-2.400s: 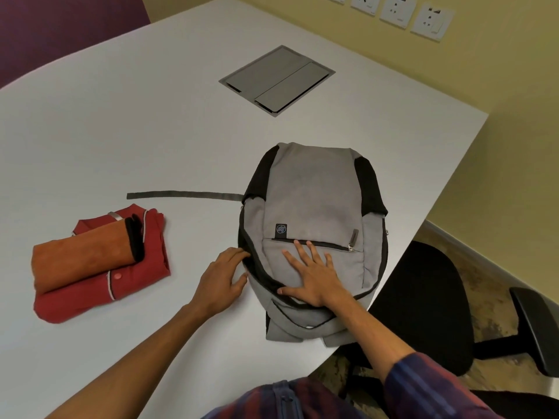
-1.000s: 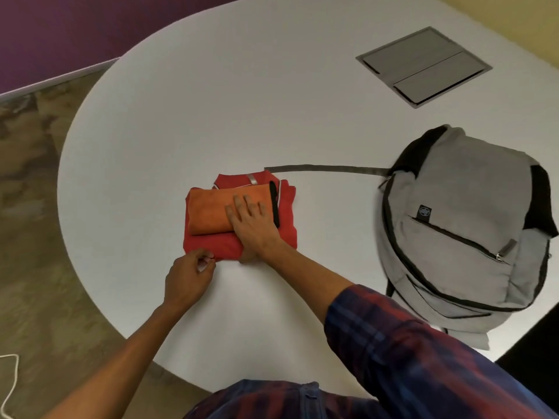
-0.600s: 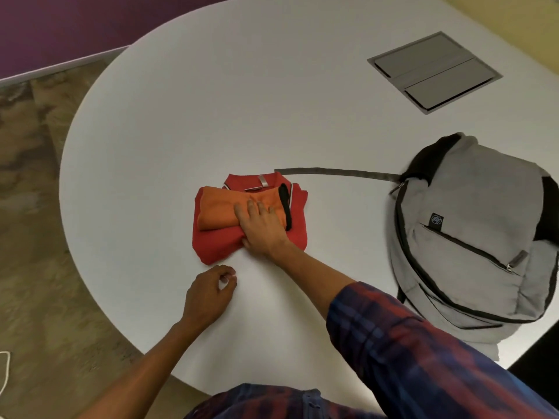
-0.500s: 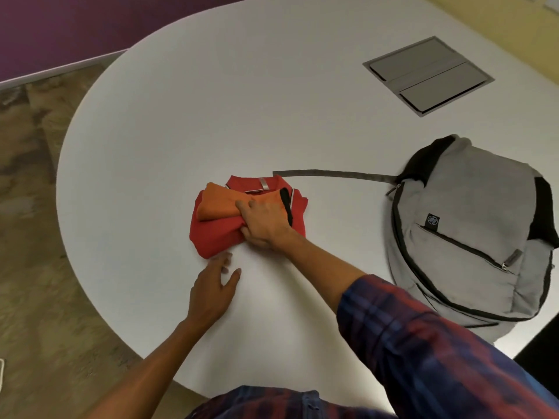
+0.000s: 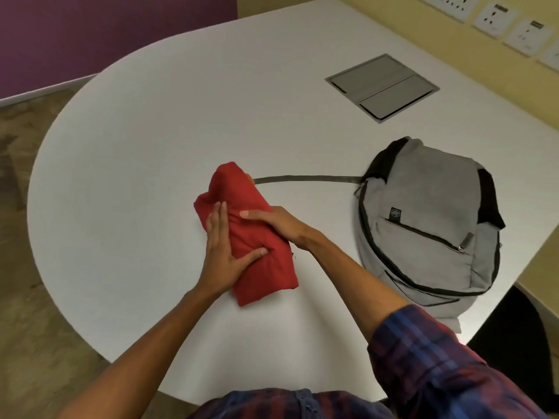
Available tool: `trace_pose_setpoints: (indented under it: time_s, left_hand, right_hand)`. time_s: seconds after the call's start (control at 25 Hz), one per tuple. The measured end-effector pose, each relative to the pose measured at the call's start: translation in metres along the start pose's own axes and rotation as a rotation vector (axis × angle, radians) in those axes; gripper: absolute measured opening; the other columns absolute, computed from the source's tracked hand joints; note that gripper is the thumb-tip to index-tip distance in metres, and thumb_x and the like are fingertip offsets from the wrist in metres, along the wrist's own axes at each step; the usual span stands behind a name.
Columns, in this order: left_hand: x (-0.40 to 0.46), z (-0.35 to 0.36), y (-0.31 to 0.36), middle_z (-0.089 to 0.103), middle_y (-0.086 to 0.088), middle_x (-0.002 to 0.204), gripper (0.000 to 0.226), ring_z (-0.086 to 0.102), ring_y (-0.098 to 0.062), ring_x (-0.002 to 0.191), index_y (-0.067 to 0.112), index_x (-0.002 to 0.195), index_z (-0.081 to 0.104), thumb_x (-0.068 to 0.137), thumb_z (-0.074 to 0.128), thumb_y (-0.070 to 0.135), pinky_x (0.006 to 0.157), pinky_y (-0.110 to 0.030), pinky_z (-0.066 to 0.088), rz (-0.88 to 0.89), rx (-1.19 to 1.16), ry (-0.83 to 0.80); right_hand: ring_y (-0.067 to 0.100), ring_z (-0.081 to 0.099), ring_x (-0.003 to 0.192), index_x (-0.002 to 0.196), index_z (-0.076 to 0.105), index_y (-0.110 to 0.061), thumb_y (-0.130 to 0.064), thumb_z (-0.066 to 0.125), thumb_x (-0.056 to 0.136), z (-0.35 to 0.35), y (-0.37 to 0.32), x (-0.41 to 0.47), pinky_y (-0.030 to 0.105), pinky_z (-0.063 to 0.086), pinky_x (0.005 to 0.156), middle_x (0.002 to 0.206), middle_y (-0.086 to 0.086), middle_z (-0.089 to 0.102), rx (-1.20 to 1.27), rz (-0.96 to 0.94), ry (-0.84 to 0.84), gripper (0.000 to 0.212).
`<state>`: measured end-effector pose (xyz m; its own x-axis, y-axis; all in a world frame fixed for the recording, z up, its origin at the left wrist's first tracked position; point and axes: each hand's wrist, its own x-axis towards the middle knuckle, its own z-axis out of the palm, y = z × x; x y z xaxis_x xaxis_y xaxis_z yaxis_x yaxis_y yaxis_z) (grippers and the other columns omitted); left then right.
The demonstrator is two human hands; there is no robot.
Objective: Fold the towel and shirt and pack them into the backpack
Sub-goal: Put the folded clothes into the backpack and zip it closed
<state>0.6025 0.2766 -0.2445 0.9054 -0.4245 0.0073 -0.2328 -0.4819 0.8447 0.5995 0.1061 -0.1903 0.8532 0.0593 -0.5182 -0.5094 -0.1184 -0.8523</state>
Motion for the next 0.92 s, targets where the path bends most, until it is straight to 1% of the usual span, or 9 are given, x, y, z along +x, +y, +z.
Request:
trace_pose_setpoints:
  time_s: [0.08, 0.24, 0.32, 0.4, 0.52, 0.64, 0.72, 0.8, 0.92]
  left_hand:
    - [0.000, 0.010, 0.013, -0.012, 0.020, 0.157, 0.120, -0.008, -0.007, 0.147, 0.037, 0.150, -0.011, 0.063, 0.060, 0.079, 0.120, -0.044, 0.013, 0.035, 0.037, -0.050]
    - [0.000, 0.033, 0.045, -0.008, 0.020, 0.159, 0.112, -0.007, -0.005, 0.147, 0.038, 0.151, -0.006, 0.068, 0.060, 0.076, 0.119, -0.040, 0.014, 0.133, 0.093, -0.148]
    - [-0.001, 0.047, 0.060, -0.002, 0.021, 0.159, 0.100, 0.003, -0.005, 0.147, 0.038, 0.151, 0.002, 0.075, 0.058, 0.071, 0.116, -0.034, 0.019, 0.180, 0.078, -0.178]
    - [-0.001, 0.065, 0.072, 0.010, 0.018, 0.159, 0.085, 0.013, -0.003, 0.145, 0.035, 0.151, 0.014, 0.082, 0.055, 0.064, 0.112, -0.029, 0.023, 0.186, 0.045, -0.133]
    - [0.003, 0.097, 0.085, 0.023, 0.007, 0.158, 0.073, 0.022, -0.010, 0.144, 0.029, 0.149, 0.025, 0.088, 0.056, 0.054, 0.110, -0.032, 0.025, 0.129, 0.074, -0.078]
    - [0.004, 0.134, 0.104, 0.041, 0.000, 0.149, 0.060, 0.036, -0.016, 0.137, 0.022, 0.143, 0.038, 0.090, 0.058, 0.044, 0.107, -0.030, 0.030, 0.140, 0.121, -0.140]
    - [0.005, 0.161, 0.122, 0.055, -0.001, 0.135, 0.049, 0.049, -0.017, 0.125, 0.019, 0.130, 0.053, 0.088, 0.054, 0.044, 0.105, -0.032, 0.039, 0.245, 0.119, -0.209]
    - [0.010, 0.195, 0.138, 0.061, 0.000, 0.124, 0.043, 0.053, -0.016, 0.116, 0.018, 0.122, 0.060, 0.087, 0.055, 0.044, 0.100, -0.039, 0.045, 0.416, 0.205, -0.326]
    - [0.019, 0.251, 0.160, 0.052, 0.001, 0.134, 0.055, 0.035, -0.019, 0.134, 0.019, 0.131, 0.054, 0.088, 0.053, 0.053, 0.112, -0.045, 0.026, 0.582, 0.546, -0.564]
  right_hand:
    - [0.016, 0.071, 0.096, 0.118, 0.067, -0.019, -0.037, 0.078, 0.076, -0.012, 0.005, -0.018, 0.034, 0.054, 0.093, 0.107, 0.000, 0.074, 0.015, -0.003, 0.033, 0.047]
    - [0.021, 0.071, 0.095, 0.119, 0.066, -0.010, -0.016, 0.071, 0.082, -0.056, 0.024, -0.049, 0.039, 0.054, 0.094, 0.106, 0.006, 0.074, 0.078, 0.016, 0.168, 0.038]
    - [0.023, 0.072, 0.095, 0.119, 0.066, -0.008, -0.014, 0.069, 0.082, -0.084, 0.034, -0.068, 0.041, 0.054, 0.095, 0.106, 0.008, 0.074, 0.102, 0.025, 0.216, 0.037]
    - [0.025, 0.071, 0.096, 0.116, 0.068, -0.007, -0.014, 0.070, 0.081, -0.115, 0.041, -0.091, 0.041, 0.053, 0.096, 0.106, 0.009, 0.074, 0.112, 0.026, 0.271, 0.035]
    - [0.023, 0.071, 0.095, 0.110, 0.070, -0.009, -0.014, 0.070, 0.082, -0.166, 0.050, -0.129, 0.037, 0.053, 0.095, 0.103, 0.006, 0.075, 0.118, 0.025, 0.367, 0.029]
    - [0.018, 0.071, 0.092, 0.110, 0.070, -0.011, -0.013, 0.069, 0.083, -0.218, 0.054, -0.167, 0.033, 0.054, 0.090, 0.101, 0.003, 0.075, 0.118, -0.014, 0.451, 0.027]
    - [0.017, 0.071, 0.090, 0.111, 0.069, -0.008, -0.013, 0.068, 0.084, -0.252, 0.053, -0.192, 0.029, 0.054, 0.087, 0.102, 0.004, 0.074, 0.135, -0.028, 0.524, 0.028]
    - [0.017, 0.070, 0.091, 0.112, 0.067, -0.010, -0.014, 0.067, 0.086, -0.283, 0.053, -0.215, 0.028, 0.053, 0.087, 0.105, 0.005, 0.072, 0.135, -0.045, 0.570, 0.027]
    - [0.016, 0.070, 0.093, 0.115, 0.066, -0.012, -0.016, 0.067, 0.086, -0.325, 0.060, -0.245, 0.028, 0.053, 0.087, 0.107, 0.002, 0.072, 0.150, -0.068, 0.627, 0.029]
